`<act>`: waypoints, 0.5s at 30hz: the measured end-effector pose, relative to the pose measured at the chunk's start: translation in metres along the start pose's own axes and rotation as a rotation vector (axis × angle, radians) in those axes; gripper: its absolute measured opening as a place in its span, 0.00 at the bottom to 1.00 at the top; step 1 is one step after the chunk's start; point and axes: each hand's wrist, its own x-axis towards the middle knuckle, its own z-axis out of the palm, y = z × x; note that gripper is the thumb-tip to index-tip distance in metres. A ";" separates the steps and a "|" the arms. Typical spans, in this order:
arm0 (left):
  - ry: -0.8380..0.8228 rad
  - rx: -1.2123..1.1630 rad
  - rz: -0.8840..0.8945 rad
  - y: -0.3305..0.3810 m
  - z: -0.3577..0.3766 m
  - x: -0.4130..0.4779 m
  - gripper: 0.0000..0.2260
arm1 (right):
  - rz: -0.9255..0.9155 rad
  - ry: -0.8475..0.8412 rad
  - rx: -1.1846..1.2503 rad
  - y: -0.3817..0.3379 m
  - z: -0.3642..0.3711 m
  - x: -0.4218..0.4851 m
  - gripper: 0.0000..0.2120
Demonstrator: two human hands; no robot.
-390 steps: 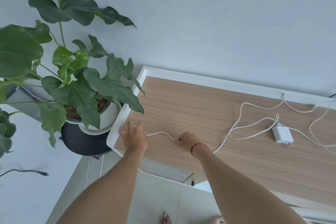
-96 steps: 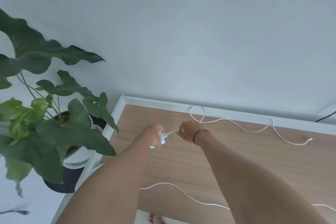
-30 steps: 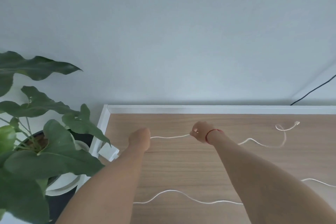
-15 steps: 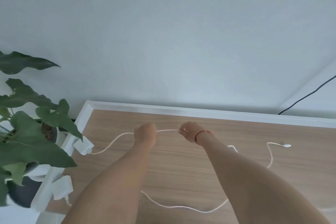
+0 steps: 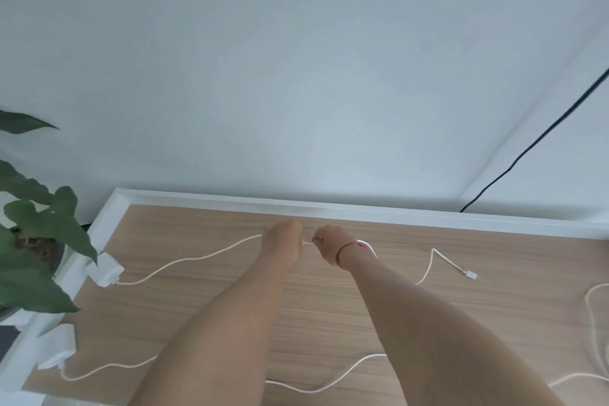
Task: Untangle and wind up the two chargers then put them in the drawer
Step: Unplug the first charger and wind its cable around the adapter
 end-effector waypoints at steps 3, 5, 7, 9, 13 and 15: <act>-0.057 -0.018 0.032 0.014 0.002 0.003 0.08 | 0.030 0.007 0.008 0.015 -0.006 -0.001 0.14; -0.100 -0.012 0.037 0.019 0.004 0.005 0.11 | 0.047 0.030 0.019 0.028 -0.010 -0.003 0.14; -0.128 0.000 0.027 0.025 0.007 0.007 0.12 | 0.051 0.045 0.026 0.040 -0.015 -0.006 0.14; -0.120 0.038 0.009 0.027 0.008 0.009 0.10 | 0.054 0.048 0.033 0.050 -0.021 -0.010 0.13; -0.086 0.145 -0.062 0.015 0.004 0.014 0.14 | 0.098 0.051 -0.011 0.082 -0.035 -0.015 0.13; -0.077 0.135 -0.096 0.007 0.001 0.019 0.15 | 0.123 0.062 -0.020 0.098 -0.045 -0.018 0.12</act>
